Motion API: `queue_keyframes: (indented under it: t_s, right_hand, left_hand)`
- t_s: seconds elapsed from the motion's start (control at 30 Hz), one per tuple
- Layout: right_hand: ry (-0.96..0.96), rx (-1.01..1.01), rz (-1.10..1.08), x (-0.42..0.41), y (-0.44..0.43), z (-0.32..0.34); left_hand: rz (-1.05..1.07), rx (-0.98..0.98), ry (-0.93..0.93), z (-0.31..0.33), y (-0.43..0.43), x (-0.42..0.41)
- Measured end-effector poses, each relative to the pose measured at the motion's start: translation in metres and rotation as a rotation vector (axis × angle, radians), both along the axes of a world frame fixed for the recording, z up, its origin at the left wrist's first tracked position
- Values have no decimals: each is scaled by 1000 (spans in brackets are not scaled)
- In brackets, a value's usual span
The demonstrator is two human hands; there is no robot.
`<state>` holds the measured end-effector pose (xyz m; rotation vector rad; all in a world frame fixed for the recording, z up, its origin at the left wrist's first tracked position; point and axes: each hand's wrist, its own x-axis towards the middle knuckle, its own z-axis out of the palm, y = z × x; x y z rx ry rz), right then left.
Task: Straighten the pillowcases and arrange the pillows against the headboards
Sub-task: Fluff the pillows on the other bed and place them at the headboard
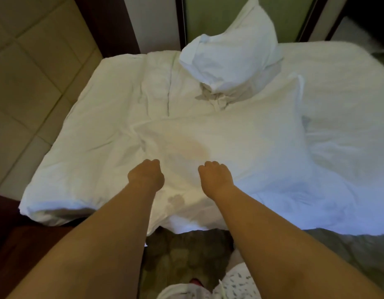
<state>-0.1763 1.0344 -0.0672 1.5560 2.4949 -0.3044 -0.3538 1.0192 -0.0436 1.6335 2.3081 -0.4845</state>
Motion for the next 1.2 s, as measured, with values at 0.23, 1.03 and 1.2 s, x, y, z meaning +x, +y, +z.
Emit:
queue_keyframes:
  t_s: [0.23, 1.03, 1.2]
  right_hand:
    - [14, 14, -321, 108, 33, 9]
    - [693, -770, -1033, 351, 224, -125]
    - [763, -802, -849, 351, 230, -126]
  left_hand:
    - [-311, -14, 0, 1, 46, 98]
    - [-1248, -285, 218, -91, 334, 459]
    - [-1264, -351, 350, -101, 327, 457]
